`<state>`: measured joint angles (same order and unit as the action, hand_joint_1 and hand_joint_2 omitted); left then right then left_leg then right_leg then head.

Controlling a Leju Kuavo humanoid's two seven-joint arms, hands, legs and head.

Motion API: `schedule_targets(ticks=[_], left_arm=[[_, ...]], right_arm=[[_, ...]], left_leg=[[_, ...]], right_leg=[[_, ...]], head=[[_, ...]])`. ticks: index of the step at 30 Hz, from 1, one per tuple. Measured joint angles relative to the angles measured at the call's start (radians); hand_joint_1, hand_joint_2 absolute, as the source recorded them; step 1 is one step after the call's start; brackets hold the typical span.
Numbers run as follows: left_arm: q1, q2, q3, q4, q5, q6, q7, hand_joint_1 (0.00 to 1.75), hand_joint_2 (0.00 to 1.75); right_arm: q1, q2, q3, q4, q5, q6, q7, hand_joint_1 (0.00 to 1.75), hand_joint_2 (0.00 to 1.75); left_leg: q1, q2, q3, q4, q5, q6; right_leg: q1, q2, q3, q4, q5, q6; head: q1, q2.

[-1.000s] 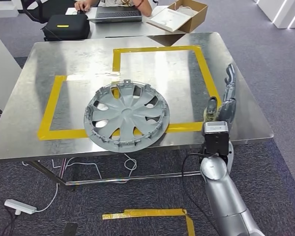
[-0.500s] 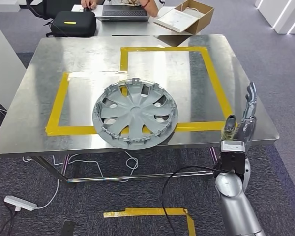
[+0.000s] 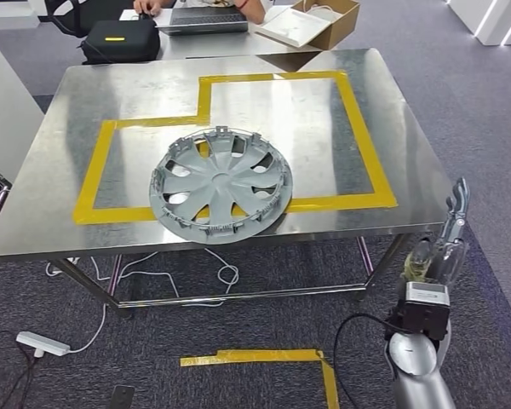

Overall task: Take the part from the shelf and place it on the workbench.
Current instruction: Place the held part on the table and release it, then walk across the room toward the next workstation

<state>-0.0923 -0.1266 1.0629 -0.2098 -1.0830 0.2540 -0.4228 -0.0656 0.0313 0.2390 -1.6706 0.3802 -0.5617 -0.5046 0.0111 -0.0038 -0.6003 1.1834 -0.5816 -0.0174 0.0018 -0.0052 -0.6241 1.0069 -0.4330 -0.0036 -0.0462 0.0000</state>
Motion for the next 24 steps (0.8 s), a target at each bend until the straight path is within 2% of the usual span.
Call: schedule_targets(ticks=[2,3,6,7,8,9,11,12,13,14,15,16,17,18,19,21,22,23,24], left_arm=[[-0.004,0.001,0.000,0.000,-0.004,0.000,0.000,0.00,0.00],[-0.005,0.002,0.000,0.000,-0.006,0.000,0.000,0.00,0.00],[-0.004,0.000,0.000,0.000,-0.007,0.000,0.000,0.00,0.00],[-0.004,-0.001,0.000,0.000,-0.007,0.000,0.000,0.00,0.00],[-0.004,-0.001,0.000,0.000,-0.007,0.000,0.000,0.00,0.00],[-0.006,-0.002,0.000,0.000,-0.007,0.000,0.000,0.00,0.00],[-0.007,-0.002,0.000,0.000,-0.007,0.000,0.000,0.00,0.00],[-0.007,-0.003,0.000,0.000,-0.008,0.000,0.000,0.00,0.00],[-0.006,-0.004,0.000,0.000,-0.008,0.000,0.000,0.00,0.00],[-0.006,-0.004,0.000,0.000,-0.009,0.000,0.000,0.00,0.00],[-0.006,-0.005,0.000,0.000,-0.009,0.000,0.000,0.00,0.00],[-0.007,-0.005,0.000,0.000,-0.009,0.000,0.000,0.00,0.00],[-0.006,-0.005,0.000,0.000,-0.009,0.000,0.000,0.00,0.00],[-0.006,-0.005,0.000,-0.001,-0.008,0.000,0.000,0.00,0.00],[-0.006,-0.005,0.000,-0.001,-0.006,0.000,-0.001,0.00,0.00],[-0.005,-0.004,0.000,-0.001,0.000,-0.001,-0.003,0.00,0.00],[-0.004,-0.003,0.000,-0.001,0.002,-0.001,-0.003,0.00,0.00],[-0.002,-0.002,0.000,-0.001,0.005,-0.002,-0.003,0.00,0.00],[-0.001,-0.001,0.001,-0.001,0.006,-0.002,-0.003,0.00,0.00]], right_arm=[[0.026,0.000,-0.016,-0.024,-0.002,-0.001,-0.002,0.00,0.00],[0.039,-0.001,-0.023,-0.035,-0.004,-0.002,-0.004,0.00,0.00],[0.064,-0.002,-0.040,-0.057,-0.008,-0.002,-0.008,0.00,0.00],[0.070,-0.004,-0.044,-0.062,-0.009,-0.002,-0.010,0.00,0.00],[0.075,-0.005,-0.049,-0.067,-0.009,-0.002,-0.011,0.00,0.00],[0.079,-0.007,-0.055,-0.072,-0.010,-0.002,-0.012,0.00,0.00],[0.087,-0.009,-0.061,-0.077,-0.010,-0.002,-0.013,0.00,0.00],[0.091,-0.009,-0.064,-0.078,-0.010,-0.002,-0.013,0.00,0.00],[0.096,-0.010,-0.066,-0.079,-0.011,-0.003,-0.014,0.00,0.00],[0.101,-0.010,-0.070,-0.082,-0.012,-0.003,-0.015,0.00,0.00],[0.107,-0.010,-0.074,-0.087,-0.013,-0.004,-0.016,0.00,0.00],[0.111,-0.010,-0.078,-0.093,-0.014,-0.004,-0.018,0.00,0.00],[0.115,-0.010,-0.082,-0.100,-0.015,-0.004,-0.019,0.00,0.00],[0.119,-0.010,-0.085,-0.107,-0.017,-0.004,-0.021,0.00,0.00],[0.123,-0.010,-0.088,-0.113,-0.019,-0.003,-0.024,0.00,0.00],[0.131,-0.010,-0.093,-0.118,-0.021,0.001,-0.028,0.00,0.00],[0.132,-0.010,-0.096,-0.119,-0.022,0.002,-0.029,0.00,0.00],[0.132,-0.010,-0.098,-0.119,-0.022,0.003,-0.030,0.00,0.00],[0.132,-0.010,-0.099,-0.118,-0.023,0.003,-0.031,0.00,0.00]], left_leg=[[-0.004,0.000,0.084,-0.130,0.031,0.012],[-0.007,0.000,0.105,-0.166,0.036,0.017],[-0.012,0.002,0.104,-0.182,0.052,0.033],[-0.011,0.004,0.099,-0.185,0.062,0.039],[-0.008,0.007,0.090,-0.188,0.074,0.046],[-0.006,0.009,0.079,-0.190,0.086,0.051],[-0.005,0.010,0.053,-0.189,0.106,0.056],[-0.005,0.010,0.039,-0.189,0.116,0.055],[-0.005,0.010,0.025,-0.188,0.126,0.054],[-0.005,0.010,0.012,-0.187,0.136,0.051],[-0.005,0.010,0.001,-0.187,0.145,0.048],[-0.005,0.010,-0.008,-0.186,0.153,0.044],[-0.006,0.009,-0.015,-0.185,0.161,0.039],[-0.008,0.009,-0.020,-0.185,0.169,0.033],[-0.008,0.009,-0.023,-0.184,0.177,0.027],[-0.007,0.009,-0.026,-0.186,0.191,0.015],[-0.005,0.008,-0.030,-0.181,0.185,0.009],[-0.004,0.007,-0.036,-0.165,0.160,0.004],[-0.003,0.006,-0.046,-0.130,0.117,0.000]], right_leg=[[0.002,0.000,-0.011,0.005,0.011,0.007],[0.003,0.000,-0.014,0.006,0.016,0.013],[-0.001,0.000,-0.019,0.004,0.032,0.030],[-0.003,0.001,-0.026,0.010,0.023,0.035],[-0.004,0.003,-0.037,0.032,-0.005,0.041],[-0.006,0.004,-0.053,0.075,-0.049,0.046],[-0.009,0.004,-0.087,0.200,-0.144,0.055],[-0.011,0.004,-0.092,0.250,-0.167,0.058],[-0.012,0.004,-0.084,0.273,-0.169,0.060],[-0.014,0.004,-0.059,0.261,-0.152,0.062],[-0.015,0.004,-0.014,0.213,-0.127,0.062],[-0.016,0.004,0.042,0.143,-0.110,0.061],[-0.016,0.004,0.098,0.066,-0.103,0.059],[-0.016,0.005,0.139,0.008,-0.104,0.056],[-0.014,0.006,0.158,-0.026,-0.109,0.052],[-0.011,0.005,0.152,-0.038,-0.104,0.037],[-0.010,0.004,0.144,-0.039,-0.097,0.027],[-0.011,0.002,0.136,-0.040,-0.089,0.016],[-0.012,0.000,0.127,-0.042,-0.078,0.007]], head=[[0.001,0.000],[0.001,0.000],[0.001,0.000],[0.002,0.000],[0.004,0.000],[0.005,0.000],[0.008,0.000],[0.008,0.000],[0.008,0.000],[0.008,0.000],[0.008,0.000],[0.008,0.000],[0.009,0.000],[0.007,0.000],[0.007,0.000],[0.006,0.000],[0.006,0.000],[0.004,0.000],[0.002,0.000]])
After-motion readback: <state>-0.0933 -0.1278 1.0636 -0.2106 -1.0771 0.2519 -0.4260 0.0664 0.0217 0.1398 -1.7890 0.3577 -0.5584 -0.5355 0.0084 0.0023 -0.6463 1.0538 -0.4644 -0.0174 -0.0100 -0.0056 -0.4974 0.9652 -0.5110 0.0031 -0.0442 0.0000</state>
